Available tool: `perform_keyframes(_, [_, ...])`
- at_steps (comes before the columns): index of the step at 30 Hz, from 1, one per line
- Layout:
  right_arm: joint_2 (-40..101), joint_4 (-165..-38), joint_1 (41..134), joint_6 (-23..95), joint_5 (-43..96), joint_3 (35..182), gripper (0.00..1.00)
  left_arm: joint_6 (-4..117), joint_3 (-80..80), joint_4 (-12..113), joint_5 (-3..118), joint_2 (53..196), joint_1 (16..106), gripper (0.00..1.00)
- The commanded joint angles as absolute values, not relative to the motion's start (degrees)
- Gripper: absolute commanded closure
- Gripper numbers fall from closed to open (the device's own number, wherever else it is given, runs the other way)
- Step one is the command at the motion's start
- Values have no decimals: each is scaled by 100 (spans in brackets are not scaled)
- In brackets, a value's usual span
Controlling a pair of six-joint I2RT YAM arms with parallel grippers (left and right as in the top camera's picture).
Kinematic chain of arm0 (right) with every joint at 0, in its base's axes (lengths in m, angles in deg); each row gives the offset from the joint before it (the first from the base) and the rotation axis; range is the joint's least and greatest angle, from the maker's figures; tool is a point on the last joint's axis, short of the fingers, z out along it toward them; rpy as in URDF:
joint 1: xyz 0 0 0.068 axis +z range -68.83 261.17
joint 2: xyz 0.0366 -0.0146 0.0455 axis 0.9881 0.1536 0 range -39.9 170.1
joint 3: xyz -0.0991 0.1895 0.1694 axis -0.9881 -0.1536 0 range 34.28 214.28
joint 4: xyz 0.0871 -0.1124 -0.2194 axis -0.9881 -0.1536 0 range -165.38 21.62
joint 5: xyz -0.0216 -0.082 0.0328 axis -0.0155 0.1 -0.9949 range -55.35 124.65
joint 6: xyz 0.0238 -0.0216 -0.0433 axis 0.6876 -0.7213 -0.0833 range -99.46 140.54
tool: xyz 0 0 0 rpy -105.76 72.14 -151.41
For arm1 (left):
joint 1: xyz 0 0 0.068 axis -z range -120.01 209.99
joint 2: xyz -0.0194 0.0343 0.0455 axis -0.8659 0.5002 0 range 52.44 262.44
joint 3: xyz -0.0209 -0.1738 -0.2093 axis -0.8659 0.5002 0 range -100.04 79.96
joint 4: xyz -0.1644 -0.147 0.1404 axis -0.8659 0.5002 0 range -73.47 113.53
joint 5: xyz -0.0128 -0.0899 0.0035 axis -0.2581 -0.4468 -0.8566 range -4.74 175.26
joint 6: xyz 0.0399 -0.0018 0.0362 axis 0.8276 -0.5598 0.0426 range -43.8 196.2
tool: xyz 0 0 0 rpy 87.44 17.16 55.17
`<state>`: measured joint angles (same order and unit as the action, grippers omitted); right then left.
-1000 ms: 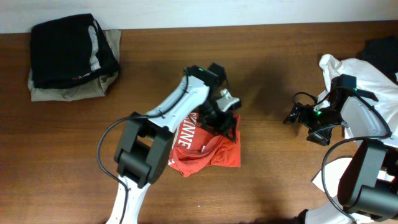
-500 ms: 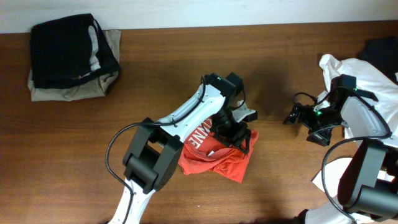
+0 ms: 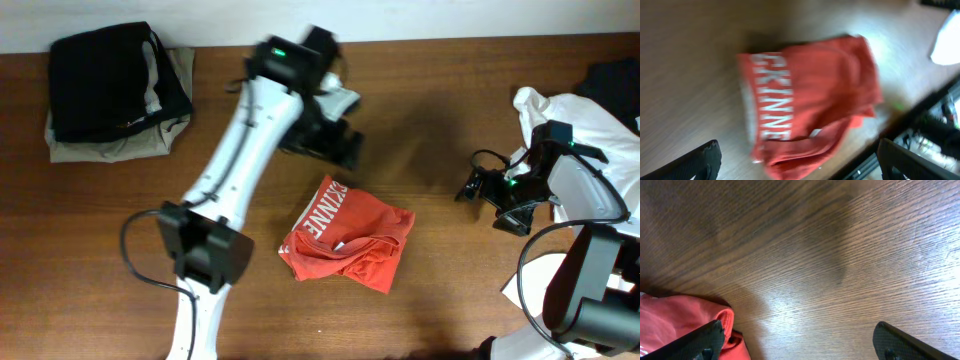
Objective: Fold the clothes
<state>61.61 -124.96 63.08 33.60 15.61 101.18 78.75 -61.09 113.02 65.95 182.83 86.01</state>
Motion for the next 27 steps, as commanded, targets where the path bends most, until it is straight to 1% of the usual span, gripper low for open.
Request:
perform_keyframes(1, [6095, -12539, 6310, 3296, 1871, 10201, 1, 7403, -6076, 11328, 6569, 18132, 7679, 1])
perform_keyframes(4, [6095, -12502, 6310, 3298, 1884, 10201, 1, 7407, -5281, 11328, 6717, 17658, 7331, 1])
perform_keyframes(5, [6095, -12458, 6310, 3301, 1882, 10201, 1, 7407, -4778, 11326, 6772, 17433, 7244, 1])
perform_keyframes(8, [6095, -12264, 6310, 3366, 1821, 10201, 1, 7457, -3410, 11315, 6619, 17177, 7281, 1])
perform_keyframes(9, [6095, -12262, 6310, 3366, 1821, 10201, 1, 7626, -3128, 11269, 6457, 17177, 7338, 1])
perform_keyframes(11, [6095, -12299, 6310, 3362, 1825, 10201, 1, 8196, -2448, 11116, 5771, 17177, 7491, 1])
perform_keyframes(13, [6095, -12301, 6310, 3364, 1825, 10201, 1, 8364, -1989, 11002, 5544, 17177, 7659, 3])
perform_keyframes(17, [6095, -12301, 6310, 3364, 1823, 10201, 1, 8362, -1659, 10718, 5484, 17177, 8153, 5])
perform_keyframes(18, [6095, -12303, 6310, 3364, 1823, 10201, 2, 8362, -1641, 10624, 5484, 17177, 8302, 8])
perform_keyframes(20, [6095, -12332, 6310, 3364, 1823, 10201, 1, 8360, -1637, 10537, 5487, 17179, 8470, 11])
perform_keyframes(21, [6095, -12347, 6310, 3364, 1825, 10201, 1, 8347, -1626, 10467, 5500, 17179, 8549, 16])
perform_keyframes(22, [6095, -12362, 6310, 3362, 1823, 10201, 1, 8259, -1565, 10373, 5578, 17177, 8588, 18])
perform_keyframes(25, [6095, -12415, 6310, 3340, 1823, 10201, 1, 8076, -1161, 10082, 6103, 17179, 8570, 18])
perform_keyframes(27, [6095, -12430, 6310, 3342, 1825, 10201, 1, 8078, -951, 9851, 6175, 17179, 8573, 18])
